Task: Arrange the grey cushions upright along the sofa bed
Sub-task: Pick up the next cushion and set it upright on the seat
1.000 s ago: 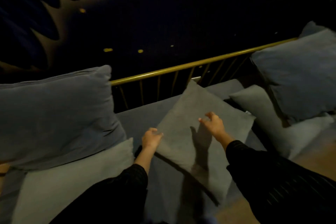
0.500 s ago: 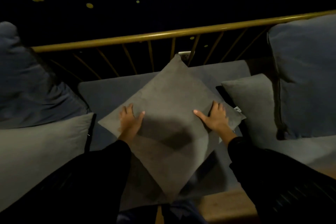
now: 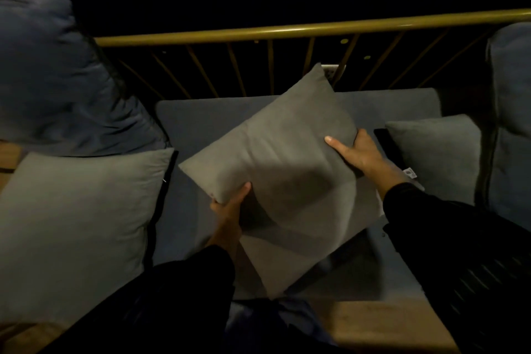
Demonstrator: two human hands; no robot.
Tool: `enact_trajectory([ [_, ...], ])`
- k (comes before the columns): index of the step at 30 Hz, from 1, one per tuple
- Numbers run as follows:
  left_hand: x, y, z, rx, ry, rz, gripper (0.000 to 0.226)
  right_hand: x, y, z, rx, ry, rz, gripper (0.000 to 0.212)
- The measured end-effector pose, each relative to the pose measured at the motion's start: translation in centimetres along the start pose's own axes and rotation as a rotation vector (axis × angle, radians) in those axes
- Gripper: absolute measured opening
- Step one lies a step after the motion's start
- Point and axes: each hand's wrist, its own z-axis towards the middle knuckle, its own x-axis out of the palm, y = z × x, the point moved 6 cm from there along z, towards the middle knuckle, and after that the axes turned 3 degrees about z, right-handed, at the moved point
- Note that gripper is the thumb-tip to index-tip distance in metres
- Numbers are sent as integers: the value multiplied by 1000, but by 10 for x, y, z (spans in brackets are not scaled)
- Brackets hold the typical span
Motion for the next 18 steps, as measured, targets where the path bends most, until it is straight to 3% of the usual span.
enact_trajectory([
  [6, -18, -13, -16, 144, 46, 120, 95, -10, -25, -64, 51, -171, 119, 121],
  [9, -28, -7, 14, 222, 53, 236, 121, 3, -62, -95, 161, -173, 183, 101],
  [12, -33, 11, 53, 242, 60, 419, 143, 20, -98, -116, 252, -148, 226, 95],
  [18, -36, 2, 29, 245, 87, 513, 148, 29, -120, -130, 306, -148, 245, 92],
])
